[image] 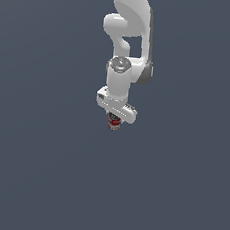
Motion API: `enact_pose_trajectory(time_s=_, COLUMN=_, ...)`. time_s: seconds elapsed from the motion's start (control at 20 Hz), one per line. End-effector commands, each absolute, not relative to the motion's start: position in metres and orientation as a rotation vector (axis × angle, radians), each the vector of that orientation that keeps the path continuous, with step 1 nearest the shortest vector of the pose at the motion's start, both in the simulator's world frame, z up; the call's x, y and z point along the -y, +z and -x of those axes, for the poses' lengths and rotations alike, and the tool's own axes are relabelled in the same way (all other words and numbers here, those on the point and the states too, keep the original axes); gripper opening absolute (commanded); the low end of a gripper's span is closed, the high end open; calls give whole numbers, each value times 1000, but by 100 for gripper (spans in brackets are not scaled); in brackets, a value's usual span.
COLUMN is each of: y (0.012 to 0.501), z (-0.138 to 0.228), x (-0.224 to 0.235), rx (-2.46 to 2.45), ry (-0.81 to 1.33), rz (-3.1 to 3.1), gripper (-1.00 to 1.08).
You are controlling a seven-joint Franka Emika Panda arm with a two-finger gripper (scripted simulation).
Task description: Pick up the object and move it to a goal position.
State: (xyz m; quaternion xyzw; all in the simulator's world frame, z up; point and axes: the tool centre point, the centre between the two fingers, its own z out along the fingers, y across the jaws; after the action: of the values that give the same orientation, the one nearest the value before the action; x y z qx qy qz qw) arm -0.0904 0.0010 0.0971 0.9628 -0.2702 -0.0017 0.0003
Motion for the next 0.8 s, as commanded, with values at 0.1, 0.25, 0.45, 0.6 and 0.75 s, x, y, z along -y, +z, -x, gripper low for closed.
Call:
enact_pose_trajectory(time_s=0.1, y=122, z=96, x=-14, rx=849, ry=1, rz=-3025, gripper=-100)
enact_pose_trajectory(time_s=0.25, y=143, z=102, x=-25, rx=849, ry=1, rz=-3024, gripper=-100)
enact_pose_trajectory(time_s=0.45, y=178, z=112, x=-43, rx=849, ry=2, rz=-3024, gripper=-100)
enact_pose_trajectory(time_s=0.6, y=207, z=121, x=-59, rx=849, ry=2, rz=-3022, gripper=-100)
enact_pose_trajectory(time_s=0.75, y=234, z=128, x=-73, rx=848, ry=3, rz=-3022, gripper=-100)
